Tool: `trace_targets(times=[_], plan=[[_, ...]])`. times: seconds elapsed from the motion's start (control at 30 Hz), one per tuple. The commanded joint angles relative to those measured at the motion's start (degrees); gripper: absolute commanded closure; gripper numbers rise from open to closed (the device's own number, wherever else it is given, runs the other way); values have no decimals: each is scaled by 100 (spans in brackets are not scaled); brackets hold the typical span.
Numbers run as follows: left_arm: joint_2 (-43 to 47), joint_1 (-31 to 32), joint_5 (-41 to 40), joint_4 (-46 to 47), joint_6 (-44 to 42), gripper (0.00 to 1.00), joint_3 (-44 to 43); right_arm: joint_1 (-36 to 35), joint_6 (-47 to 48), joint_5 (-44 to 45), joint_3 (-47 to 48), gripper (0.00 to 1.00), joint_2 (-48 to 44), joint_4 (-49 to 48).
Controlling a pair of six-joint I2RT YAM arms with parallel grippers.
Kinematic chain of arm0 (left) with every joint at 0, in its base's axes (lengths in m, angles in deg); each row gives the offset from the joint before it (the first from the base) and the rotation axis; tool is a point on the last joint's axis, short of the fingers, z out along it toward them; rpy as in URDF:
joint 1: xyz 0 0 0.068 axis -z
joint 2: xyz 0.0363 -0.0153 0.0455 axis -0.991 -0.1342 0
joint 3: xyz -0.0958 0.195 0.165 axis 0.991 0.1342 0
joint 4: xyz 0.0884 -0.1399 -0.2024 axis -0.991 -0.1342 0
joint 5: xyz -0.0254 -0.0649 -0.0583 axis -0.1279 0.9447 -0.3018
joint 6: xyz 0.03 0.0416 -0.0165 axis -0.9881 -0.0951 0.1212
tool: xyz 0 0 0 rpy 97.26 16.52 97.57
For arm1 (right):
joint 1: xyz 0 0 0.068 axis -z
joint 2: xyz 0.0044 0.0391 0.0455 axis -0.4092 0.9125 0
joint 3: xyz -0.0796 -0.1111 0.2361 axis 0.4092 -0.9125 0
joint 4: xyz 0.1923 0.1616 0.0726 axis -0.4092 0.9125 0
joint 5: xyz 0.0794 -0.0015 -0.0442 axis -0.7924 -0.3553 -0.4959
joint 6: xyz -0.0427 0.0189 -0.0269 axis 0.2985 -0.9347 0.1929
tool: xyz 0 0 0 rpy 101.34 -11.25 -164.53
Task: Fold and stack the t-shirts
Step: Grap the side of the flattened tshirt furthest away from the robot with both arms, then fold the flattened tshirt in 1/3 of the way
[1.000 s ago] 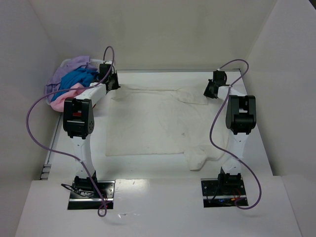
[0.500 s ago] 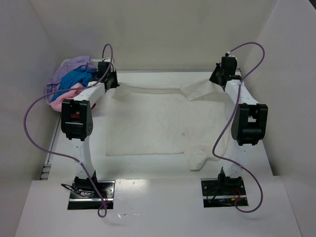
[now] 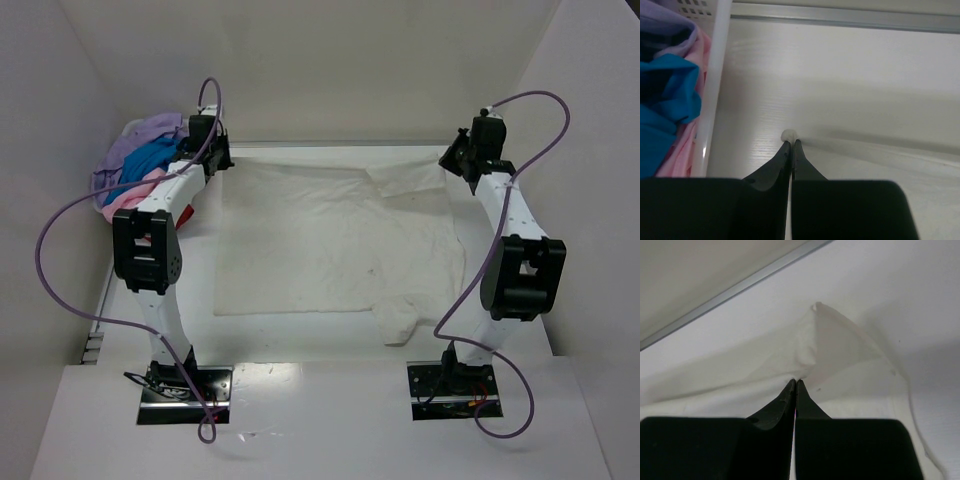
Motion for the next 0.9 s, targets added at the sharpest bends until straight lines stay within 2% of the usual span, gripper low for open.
trace_targets(times=[0.0,0.27,0.47,0.87], plan=[[35,-237,-607,97,-431,100,-74,88,-123,-51,-226,100,-434,-15],[-88,-298,-862,264,-933,100,136,88,-299,-262,-728,100,-487,-120],[17,-298,-432,89,-1196,100,401,88,-299,-262,-992,100,-610,-68],[624,-298,-1,-333,-1030,100,1209,140,-527,-789,-1773,100,-1084,301]])
